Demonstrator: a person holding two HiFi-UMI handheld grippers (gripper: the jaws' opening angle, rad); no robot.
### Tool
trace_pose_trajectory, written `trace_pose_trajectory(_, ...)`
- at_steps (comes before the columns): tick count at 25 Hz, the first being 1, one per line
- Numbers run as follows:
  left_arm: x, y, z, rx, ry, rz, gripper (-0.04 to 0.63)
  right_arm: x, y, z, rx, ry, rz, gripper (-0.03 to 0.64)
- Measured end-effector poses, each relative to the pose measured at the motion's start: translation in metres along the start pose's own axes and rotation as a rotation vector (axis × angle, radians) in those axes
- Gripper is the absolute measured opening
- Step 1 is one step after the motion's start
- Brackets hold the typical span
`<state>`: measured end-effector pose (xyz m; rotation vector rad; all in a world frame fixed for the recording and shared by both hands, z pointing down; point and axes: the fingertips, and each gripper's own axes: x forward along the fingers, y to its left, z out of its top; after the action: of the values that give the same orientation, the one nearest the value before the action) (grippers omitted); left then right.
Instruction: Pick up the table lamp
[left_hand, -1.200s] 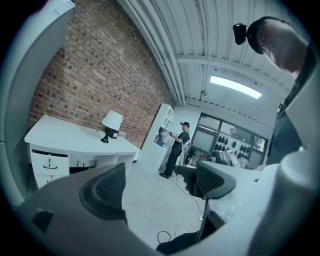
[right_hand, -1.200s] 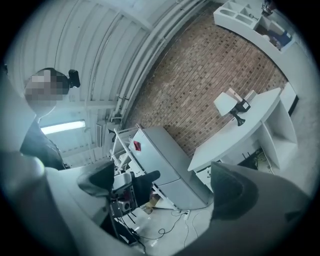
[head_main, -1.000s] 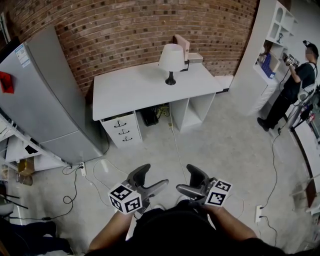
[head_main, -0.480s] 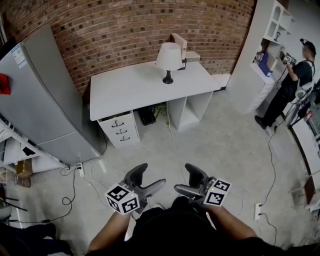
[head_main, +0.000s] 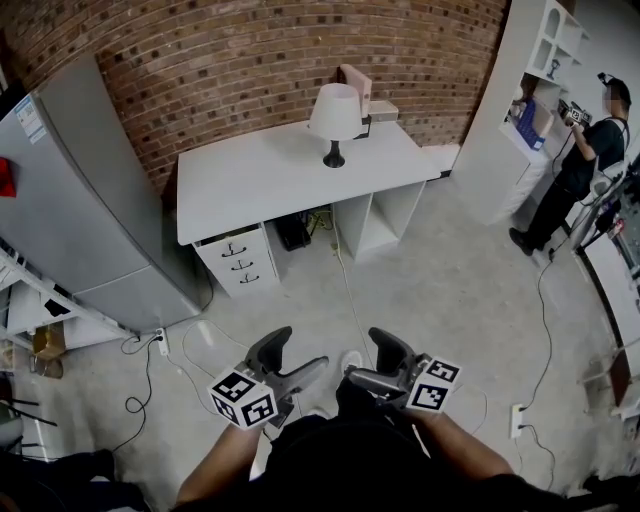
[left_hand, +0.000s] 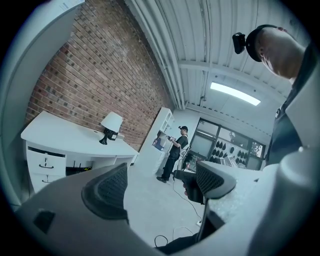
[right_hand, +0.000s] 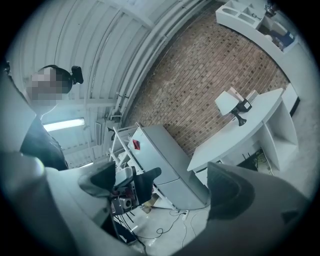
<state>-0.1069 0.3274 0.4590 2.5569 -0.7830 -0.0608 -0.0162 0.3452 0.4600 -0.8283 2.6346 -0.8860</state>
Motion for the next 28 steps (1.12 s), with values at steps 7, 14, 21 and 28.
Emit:
trace_pose_trajectory(7,0.016,0.021,0.005,-0.012,0.001,0.013,0.433,0.014,-0.024,0.008,0.014,0.009,0.000,0.572)
trace_pose_trajectory(14,0.056,0.049,0.020,0.007,0.022,0.016,0.433,0.035,-0.064,0.035,0.018,0.014,0.009,0.569)
trace_pose_trajectory(21,0.115,0.092,0.049,0.030,0.023,0.020,0.432,0.062,-0.127,0.077,0.021,0.005,0.012,0.566)
trace_pose_trajectory(28,0.170,0.135,0.083,0.032,0.021,0.056,0.432,0.095,-0.181,0.125,0.025,0.028,0.031,0.554)
